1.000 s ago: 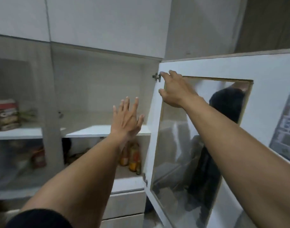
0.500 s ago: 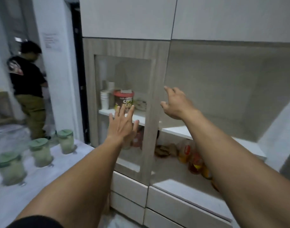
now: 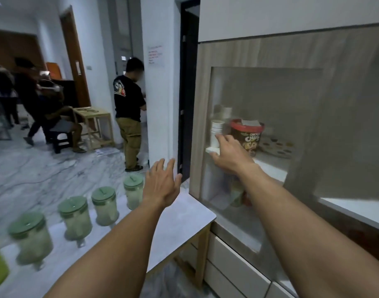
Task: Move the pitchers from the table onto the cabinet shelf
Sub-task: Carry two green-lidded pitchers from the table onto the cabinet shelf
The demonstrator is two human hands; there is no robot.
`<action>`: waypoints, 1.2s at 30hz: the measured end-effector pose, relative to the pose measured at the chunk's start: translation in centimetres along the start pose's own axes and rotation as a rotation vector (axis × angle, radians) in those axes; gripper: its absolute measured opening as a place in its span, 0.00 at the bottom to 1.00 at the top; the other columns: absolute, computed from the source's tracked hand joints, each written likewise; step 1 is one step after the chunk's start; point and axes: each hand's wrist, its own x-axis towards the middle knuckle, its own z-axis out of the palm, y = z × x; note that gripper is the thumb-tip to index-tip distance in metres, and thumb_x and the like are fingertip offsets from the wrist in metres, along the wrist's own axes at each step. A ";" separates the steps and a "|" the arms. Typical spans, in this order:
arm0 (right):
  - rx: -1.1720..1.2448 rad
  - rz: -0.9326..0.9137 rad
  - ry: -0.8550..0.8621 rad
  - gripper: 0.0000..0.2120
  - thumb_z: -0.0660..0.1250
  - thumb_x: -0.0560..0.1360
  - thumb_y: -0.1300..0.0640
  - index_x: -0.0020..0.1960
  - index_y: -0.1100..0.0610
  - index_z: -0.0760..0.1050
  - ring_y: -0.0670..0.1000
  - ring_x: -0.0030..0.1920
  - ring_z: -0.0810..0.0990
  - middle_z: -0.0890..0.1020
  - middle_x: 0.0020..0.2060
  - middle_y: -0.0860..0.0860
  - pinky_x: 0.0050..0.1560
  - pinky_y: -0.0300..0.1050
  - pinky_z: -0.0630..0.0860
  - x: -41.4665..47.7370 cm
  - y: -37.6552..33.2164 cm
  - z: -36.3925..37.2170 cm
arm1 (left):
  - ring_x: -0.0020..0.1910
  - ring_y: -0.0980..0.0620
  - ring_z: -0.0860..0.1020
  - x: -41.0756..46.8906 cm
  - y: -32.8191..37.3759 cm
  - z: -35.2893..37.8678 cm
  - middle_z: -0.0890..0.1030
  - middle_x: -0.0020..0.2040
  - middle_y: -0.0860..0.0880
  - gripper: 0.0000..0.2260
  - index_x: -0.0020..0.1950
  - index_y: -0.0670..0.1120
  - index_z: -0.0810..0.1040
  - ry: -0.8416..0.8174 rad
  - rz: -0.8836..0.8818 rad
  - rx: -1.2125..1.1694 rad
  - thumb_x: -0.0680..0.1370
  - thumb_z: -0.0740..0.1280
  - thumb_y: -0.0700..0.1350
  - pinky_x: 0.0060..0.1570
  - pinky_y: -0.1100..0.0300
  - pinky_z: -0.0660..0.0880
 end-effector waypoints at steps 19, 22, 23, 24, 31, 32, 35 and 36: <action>0.206 -0.156 -0.339 0.29 0.62 0.79 0.51 0.77 0.57 0.60 0.62 0.70 0.69 0.68 0.73 0.59 0.66 0.60 0.70 20.9 -3.4 29.0 | 0.67 0.39 0.69 10.0 -14.9 17.0 0.67 0.72 0.41 0.30 0.77 0.43 0.59 -0.078 -0.549 -0.123 0.79 0.60 0.56 0.63 0.46 0.68; 0.301 -0.092 -0.409 0.31 0.64 0.79 0.50 0.78 0.56 0.58 0.62 0.70 0.70 0.67 0.73 0.58 0.66 0.58 0.71 23.1 -2.6 34.1 | 0.66 0.39 0.69 11.7 -16.1 20.8 0.68 0.70 0.40 0.33 0.75 0.43 0.60 -0.028 -0.711 -0.210 0.77 0.65 0.57 0.61 0.46 0.70; 0.334 -0.065 -0.423 0.32 0.65 0.79 0.50 0.78 0.56 0.57 0.61 0.70 0.70 0.67 0.73 0.57 0.65 0.58 0.72 23.6 -2.2 35.6 | 0.66 0.39 0.69 12.1 -16.4 21.8 0.68 0.69 0.40 0.34 0.75 0.42 0.60 -0.004 -0.766 -0.240 0.75 0.67 0.57 0.61 0.46 0.70; 0.368 -0.032 -0.429 0.32 0.67 0.79 0.49 0.77 0.55 0.58 0.61 0.69 0.71 0.68 0.71 0.57 0.64 0.57 0.73 24.0 -1.9 36.9 | 0.66 0.40 0.70 12.4 -16.8 22.8 0.69 0.68 0.41 0.35 0.74 0.42 0.60 0.021 -0.823 -0.275 0.74 0.68 0.57 0.61 0.46 0.71; 0.641 0.229 -0.492 0.31 0.72 0.74 0.46 0.70 0.54 0.63 0.59 0.62 0.77 0.76 0.63 0.54 0.55 0.52 0.75 25.7 -0.6 44.5 | 0.56 0.45 0.77 13.8 -19.4 28.4 0.78 0.58 0.47 0.26 0.64 0.47 0.69 0.225 -1.189 -0.566 0.71 0.74 0.55 0.49 0.57 0.69; 0.675 0.255 -0.505 0.30 0.73 0.74 0.46 0.69 0.54 0.64 0.58 0.60 0.78 0.78 0.61 0.54 0.52 0.50 0.75 25.9 -0.5 45.5 | 0.54 0.46 0.78 14.1 -19.6 28.9 0.79 0.55 0.49 0.25 0.62 0.47 0.70 0.238 -1.206 -0.590 0.71 0.74 0.55 0.49 0.58 0.69; 0.761 0.353 -0.528 0.21 0.73 0.75 0.48 0.62 0.54 0.69 0.51 0.47 0.78 0.79 0.52 0.50 0.38 0.37 0.72 26.3 -0.3 47.3 | 0.47 0.51 0.76 14.5 -19.9 30.0 0.79 0.49 0.53 0.22 0.56 0.49 0.72 0.220 -1.205 -0.613 0.69 0.75 0.56 0.47 0.59 0.69; 0.795 0.384 -0.528 0.18 0.73 0.76 0.49 0.59 0.54 0.70 0.48 0.41 0.77 0.78 0.48 0.49 0.32 0.32 0.70 26.4 -0.3 47.7 | 0.47 0.52 0.76 14.7 -20.1 30.5 0.79 0.47 0.54 0.21 0.55 0.50 0.73 0.220 -1.204 -0.606 0.69 0.75 0.56 0.46 0.60 0.69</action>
